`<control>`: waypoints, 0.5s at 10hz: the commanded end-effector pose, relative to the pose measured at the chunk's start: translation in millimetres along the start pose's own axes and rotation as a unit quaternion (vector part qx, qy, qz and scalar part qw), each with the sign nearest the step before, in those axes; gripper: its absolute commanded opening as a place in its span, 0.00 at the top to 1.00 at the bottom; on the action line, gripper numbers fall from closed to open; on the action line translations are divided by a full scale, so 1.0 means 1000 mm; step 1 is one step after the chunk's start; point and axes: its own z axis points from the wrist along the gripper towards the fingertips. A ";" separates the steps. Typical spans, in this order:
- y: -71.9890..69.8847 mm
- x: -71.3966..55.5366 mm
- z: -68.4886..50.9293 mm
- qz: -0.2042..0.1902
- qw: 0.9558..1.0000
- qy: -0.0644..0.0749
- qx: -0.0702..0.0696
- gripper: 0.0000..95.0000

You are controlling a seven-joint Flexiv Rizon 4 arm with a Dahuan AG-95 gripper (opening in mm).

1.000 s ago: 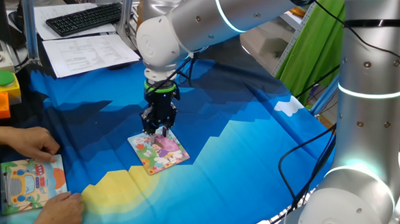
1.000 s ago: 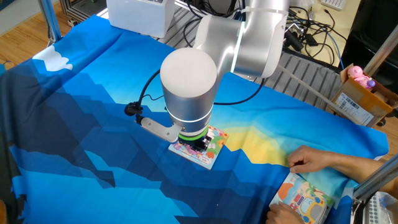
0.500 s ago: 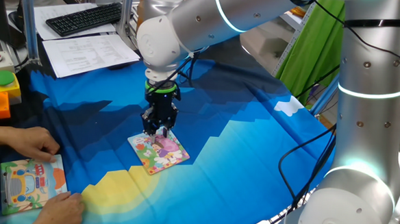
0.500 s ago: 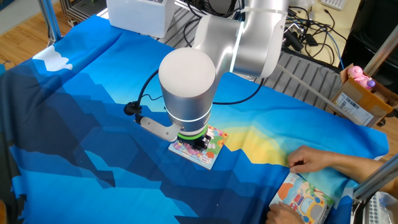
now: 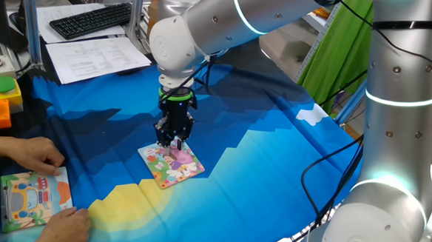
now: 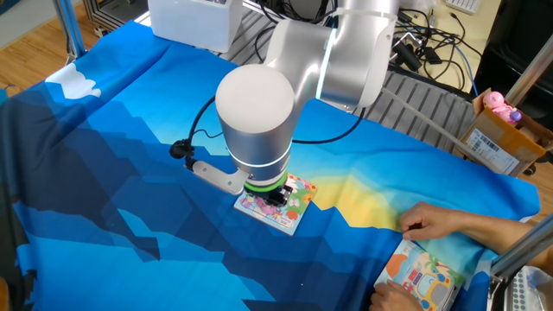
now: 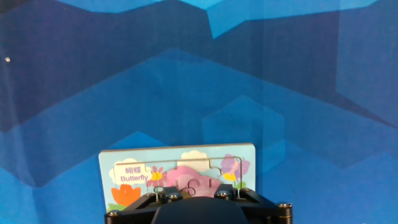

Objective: Assemble one piece of a puzzle

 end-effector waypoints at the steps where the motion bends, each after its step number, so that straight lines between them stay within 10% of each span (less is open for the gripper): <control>1: 0.001 0.000 -0.001 -0.001 1.000 0.002 0.000 1.00; 5: 0.001 0.000 0.000 0.001 1.000 0.004 0.001 1.00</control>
